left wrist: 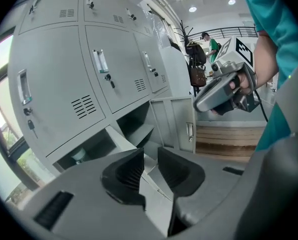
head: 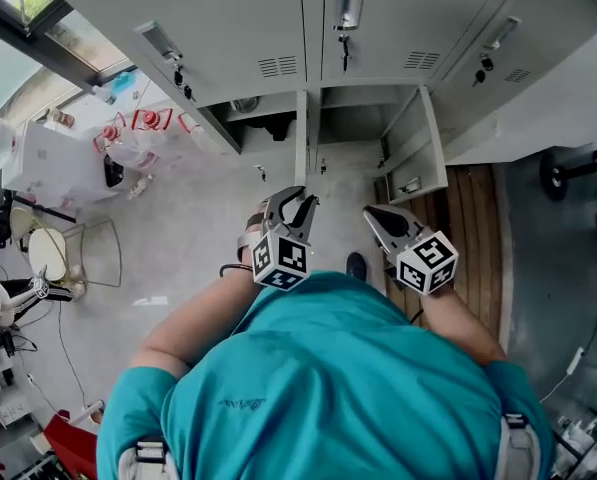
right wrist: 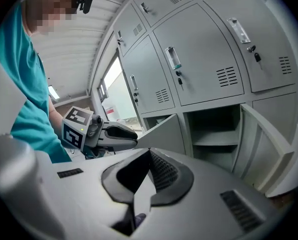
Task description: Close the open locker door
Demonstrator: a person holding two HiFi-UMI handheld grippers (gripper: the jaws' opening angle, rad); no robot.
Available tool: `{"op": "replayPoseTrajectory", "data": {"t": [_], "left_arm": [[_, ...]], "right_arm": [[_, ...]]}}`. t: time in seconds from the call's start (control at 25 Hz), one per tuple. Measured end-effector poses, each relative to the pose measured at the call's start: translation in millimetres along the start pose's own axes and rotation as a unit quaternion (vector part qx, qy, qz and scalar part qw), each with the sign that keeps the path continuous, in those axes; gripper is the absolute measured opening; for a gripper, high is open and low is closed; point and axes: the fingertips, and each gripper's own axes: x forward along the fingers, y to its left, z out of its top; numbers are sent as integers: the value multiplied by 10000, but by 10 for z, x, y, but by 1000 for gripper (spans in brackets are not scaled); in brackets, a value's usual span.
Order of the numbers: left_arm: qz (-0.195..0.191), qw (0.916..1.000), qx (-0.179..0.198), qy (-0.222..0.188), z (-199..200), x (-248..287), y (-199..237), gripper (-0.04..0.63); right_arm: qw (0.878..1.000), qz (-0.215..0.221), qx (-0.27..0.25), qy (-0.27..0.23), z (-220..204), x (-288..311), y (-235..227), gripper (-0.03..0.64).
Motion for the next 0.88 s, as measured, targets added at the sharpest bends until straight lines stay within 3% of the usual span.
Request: {"op": "replayPoseTrajectory", "data": {"t": [0.88], "left_arm": [[1156, 9912, -625, 135, -629, -270, 1180, 94]], "right_arm": [[9973, 511, -248, 466, 208, 844, 142, -2]]}}
